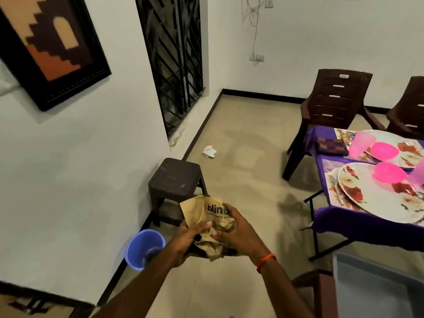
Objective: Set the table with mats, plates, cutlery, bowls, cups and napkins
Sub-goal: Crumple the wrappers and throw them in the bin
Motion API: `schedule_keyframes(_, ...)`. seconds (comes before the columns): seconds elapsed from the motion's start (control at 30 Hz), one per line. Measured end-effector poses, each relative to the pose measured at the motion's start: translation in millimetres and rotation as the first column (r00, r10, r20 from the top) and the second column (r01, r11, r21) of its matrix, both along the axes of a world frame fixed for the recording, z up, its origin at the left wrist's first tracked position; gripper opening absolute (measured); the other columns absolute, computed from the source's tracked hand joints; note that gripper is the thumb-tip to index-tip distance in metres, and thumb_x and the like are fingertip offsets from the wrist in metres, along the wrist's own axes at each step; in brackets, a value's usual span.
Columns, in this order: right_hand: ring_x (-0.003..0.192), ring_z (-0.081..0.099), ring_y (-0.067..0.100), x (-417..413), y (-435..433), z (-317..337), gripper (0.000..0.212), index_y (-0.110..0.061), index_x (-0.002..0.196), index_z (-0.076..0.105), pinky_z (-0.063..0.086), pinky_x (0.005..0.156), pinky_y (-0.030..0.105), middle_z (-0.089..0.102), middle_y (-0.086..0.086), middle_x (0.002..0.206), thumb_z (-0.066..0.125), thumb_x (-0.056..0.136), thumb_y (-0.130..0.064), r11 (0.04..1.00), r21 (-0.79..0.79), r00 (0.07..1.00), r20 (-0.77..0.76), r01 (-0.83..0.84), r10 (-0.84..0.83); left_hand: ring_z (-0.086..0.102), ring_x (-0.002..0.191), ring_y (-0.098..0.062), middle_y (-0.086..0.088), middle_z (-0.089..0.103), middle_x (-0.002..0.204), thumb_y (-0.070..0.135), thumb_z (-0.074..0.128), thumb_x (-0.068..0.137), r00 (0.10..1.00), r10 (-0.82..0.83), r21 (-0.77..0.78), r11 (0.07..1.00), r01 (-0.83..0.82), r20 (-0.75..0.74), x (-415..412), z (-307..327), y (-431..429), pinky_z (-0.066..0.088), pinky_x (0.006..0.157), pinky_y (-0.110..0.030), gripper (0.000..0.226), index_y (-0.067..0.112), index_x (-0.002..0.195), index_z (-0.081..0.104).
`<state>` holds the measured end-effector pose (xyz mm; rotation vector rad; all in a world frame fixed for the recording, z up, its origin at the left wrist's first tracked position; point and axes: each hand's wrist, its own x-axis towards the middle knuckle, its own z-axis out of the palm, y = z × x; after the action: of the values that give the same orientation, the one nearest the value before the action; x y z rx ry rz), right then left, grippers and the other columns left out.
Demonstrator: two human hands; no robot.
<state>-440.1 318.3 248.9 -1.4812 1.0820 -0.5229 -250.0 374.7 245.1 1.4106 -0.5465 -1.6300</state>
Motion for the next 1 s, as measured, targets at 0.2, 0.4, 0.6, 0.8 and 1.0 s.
schedule_keyframes(0.2, 0.117, 0.064, 0.008, -4, -93, 4, 0.099, -0.050, 0.149, 0.028, 0.057, 0.098, 0.040, 0.063, -0.015, 0.130, 0.086, 0.069, -0.055, 0.995, 0.029, 0.988, 0.119, 0.093, -0.096, 0.072, 0.109, -0.036, -0.012, 0.075, 0.120, 0.037, 0.096, 0.063, 0.997, 0.075, 0.009, 0.997, -0.075, 0.008, -4, -3, -90, 0.055, 0.091, -0.066, 0.079, 0.021, 0.133, 0.064)
schedule_keyframes(0.4, 0.108, 0.068, 0.005, -1, -167, 2, 0.079, -0.047, 0.142, 0.041, 0.059, 0.093, 0.038, 0.069, -0.015, 0.121, 0.081, 0.075, -0.057, 0.988, 0.057, 0.982, 0.116, 0.145, -0.151, 0.074, 0.106, -0.034, -0.011, 0.076, 0.116, 0.043, 0.098, 0.051, 0.993, 0.114, -0.003, 0.993, -0.114, 0.021, 1, -11, -169, 0.059, 0.088, -0.058, 0.086, 0.019, 0.128, 0.068)
schedule_keyframes(0.6, 0.105, 0.070, 0.013, 11, -258, -6, 0.032, -0.041, 0.121, 0.059, 0.062, 0.081, 0.052, 0.072, -0.014, 0.115, 0.071, 0.091, -0.044, 0.972, 0.132, 0.971, 0.116, 0.195, -0.210, 0.075, 0.104, -0.031, -0.011, 0.077, 0.113, 0.024, 0.087, 0.073, 0.994, 0.104, -0.028, 0.994, -0.104, 0.017, 5, -16, -272, 0.060, 0.090, -0.051, 0.058, 0.013, 0.127, 0.068)
schedule_keyframes(0.8, 0.108, 0.069, 0.011, 30, -366, 0, 0.037, -0.040, 0.122, 0.056, 0.060, 0.090, 0.045, 0.072, -0.015, 0.116, 0.073, 0.089, -0.042, 0.971, 0.116, 0.974, 0.057, 0.210, -0.218, 0.071, 0.107, -0.041, -0.018, 0.076, 0.112, 0.030, 0.084, 0.076, 0.998, 0.018, 0.002, 1.000, -0.018, 0.054, 28, -12, -379, 0.062, 0.070, -0.045, 0.045, 0.013, 0.116, 0.074)
schedule_keyframes(1.0, 0.102, 0.070, 0.012, 38, -434, 5, 0.051, -0.034, 0.129, 0.053, 0.064, 0.070, 0.039, 0.070, -0.010, 0.116, 0.075, 0.085, -0.047, 0.953, 0.160, 0.963, 0.041, 0.257, -0.267, 0.074, 0.099, -0.039, -0.018, 0.076, 0.109, 0.036, 0.084, 0.066, 0.996, -0.022, 0.025, 0.999, 0.020, 0.086, 43, -17, -457, 0.063, 0.070, -0.052, 0.061, 0.015, 0.122, 0.070)
